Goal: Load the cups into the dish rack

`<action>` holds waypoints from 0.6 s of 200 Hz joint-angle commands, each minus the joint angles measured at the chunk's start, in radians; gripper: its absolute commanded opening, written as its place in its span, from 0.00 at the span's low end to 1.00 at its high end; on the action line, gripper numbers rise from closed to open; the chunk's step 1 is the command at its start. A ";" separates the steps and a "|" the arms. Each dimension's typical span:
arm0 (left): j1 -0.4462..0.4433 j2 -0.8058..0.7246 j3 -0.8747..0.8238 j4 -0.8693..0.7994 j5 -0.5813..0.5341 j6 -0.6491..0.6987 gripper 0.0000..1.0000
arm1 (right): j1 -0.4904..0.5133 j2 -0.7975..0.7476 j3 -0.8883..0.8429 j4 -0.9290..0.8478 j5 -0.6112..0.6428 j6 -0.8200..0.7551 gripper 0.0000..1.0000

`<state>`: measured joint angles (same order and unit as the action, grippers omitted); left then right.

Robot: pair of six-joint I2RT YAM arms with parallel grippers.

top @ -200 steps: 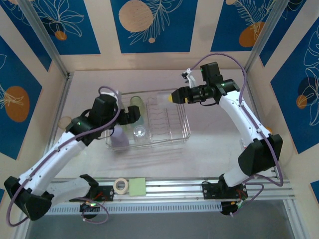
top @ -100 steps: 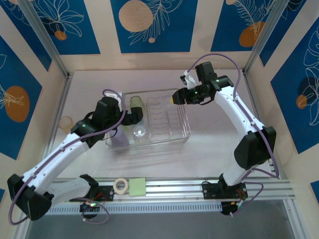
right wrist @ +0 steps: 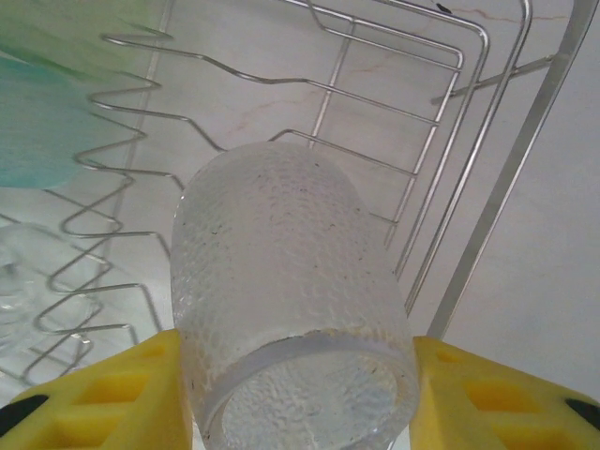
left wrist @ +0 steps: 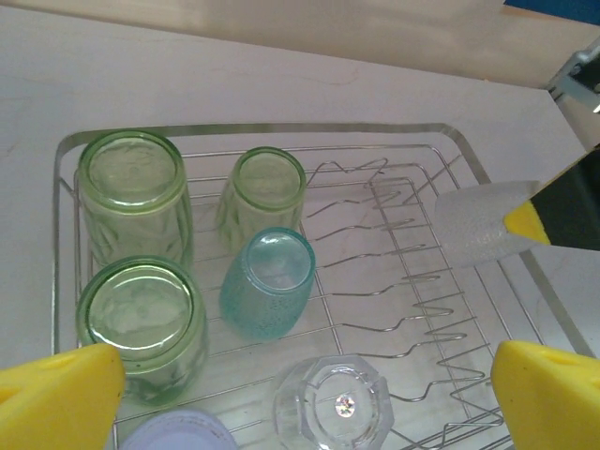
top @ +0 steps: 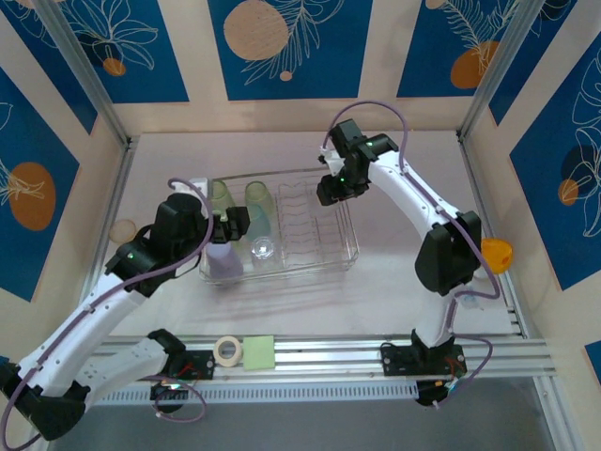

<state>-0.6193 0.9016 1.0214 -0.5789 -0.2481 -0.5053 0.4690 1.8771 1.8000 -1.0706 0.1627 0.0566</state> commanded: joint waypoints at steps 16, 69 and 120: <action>0.000 -0.030 -0.015 -0.042 -0.043 0.042 1.00 | 0.038 0.083 0.108 -0.071 0.162 -0.066 0.00; 0.000 -0.011 -0.025 -0.030 -0.039 0.050 1.00 | 0.075 0.226 0.190 -0.066 0.313 -0.121 0.00; 0.000 -0.019 -0.015 -0.063 -0.062 0.065 1.00 | 0.077 0.303 0.271 -0.032 0.343 -0.148 0.00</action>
<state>-0.6193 0.8928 0.9993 -0.6144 -0.2764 -0.4637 0.5442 2.1609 2.0071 -1.1152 0.4572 -0.0601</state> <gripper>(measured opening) 0.997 0.503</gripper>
